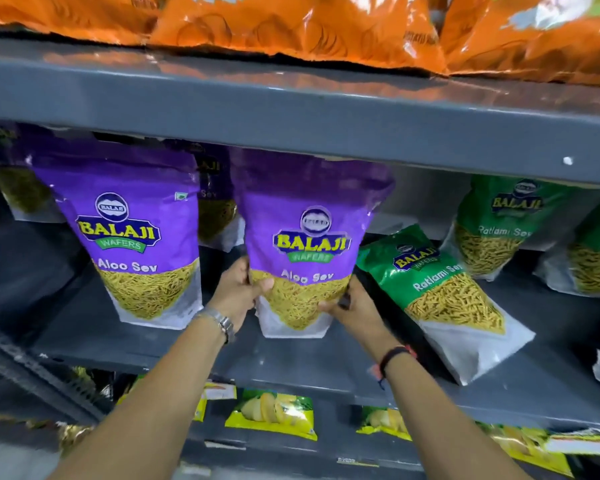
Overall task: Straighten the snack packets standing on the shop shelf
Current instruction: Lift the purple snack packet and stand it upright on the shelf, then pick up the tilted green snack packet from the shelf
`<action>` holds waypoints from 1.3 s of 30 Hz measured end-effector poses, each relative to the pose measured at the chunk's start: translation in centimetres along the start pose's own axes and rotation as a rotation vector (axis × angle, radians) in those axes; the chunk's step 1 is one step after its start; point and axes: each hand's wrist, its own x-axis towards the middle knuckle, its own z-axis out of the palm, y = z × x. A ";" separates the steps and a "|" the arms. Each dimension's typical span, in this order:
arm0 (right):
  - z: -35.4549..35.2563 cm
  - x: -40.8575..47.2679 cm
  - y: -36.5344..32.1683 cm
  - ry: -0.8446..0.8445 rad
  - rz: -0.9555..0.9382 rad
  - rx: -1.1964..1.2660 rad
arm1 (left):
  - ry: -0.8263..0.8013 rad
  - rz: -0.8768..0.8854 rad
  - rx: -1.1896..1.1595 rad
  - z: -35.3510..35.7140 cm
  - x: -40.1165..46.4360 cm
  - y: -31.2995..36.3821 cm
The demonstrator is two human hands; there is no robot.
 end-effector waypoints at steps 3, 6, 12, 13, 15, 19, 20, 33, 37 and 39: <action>0.5 0.2 0.8 0.009 0.019 0.006 | 0.030 -0.024 -0.031 -0.5 -0.2 -1.1; 0.3 -0.3 0.3 0.023 0.010 -0.039 | 0.155 0.059 -0.021 0.3 -1.0 -0.9; -4.0 -3.2 -2.6 0.180 -0.019 -0.107 | 0.598 0.450 0.433 4.1 -4.6 -0.5; -5.5 -3.9 -2.9 0.227 -0.029 -0.134 | 0.559 0.505 0.464 5.2 -5.1 -0.4; -8.7 -5.1 -3.2 0.321 -0.049 -0.206 | 0.424 0.562 0.497 8.1 -5.7 -0.8; -15.6 -5.9 -2.2 0.409 0.040 -0.321 | 0.175 0.391 0.512 14.0 -4.5 -2.6; -16.9 -5.6 -1.8 0.391 0.064 -0.327 | 0.128 0.278 0.487 14.8 -3.9 -3.1; -25.7 -0.9 5.1 -0.185 0.485 -0.104 | -0.004 -0.508 -0.130 23.2 1.3 -8.0; -24.7 -3.3 2.2 -0.165 0.390 -0.053 | 0.006 -0.382 -0.130 22.9 -0.4 -7.3; -24.8 -4.7 2.1 -0.203 0.327 -0.029 | -0.029 -0.306 -0.121 22.6 -1.5 -6.5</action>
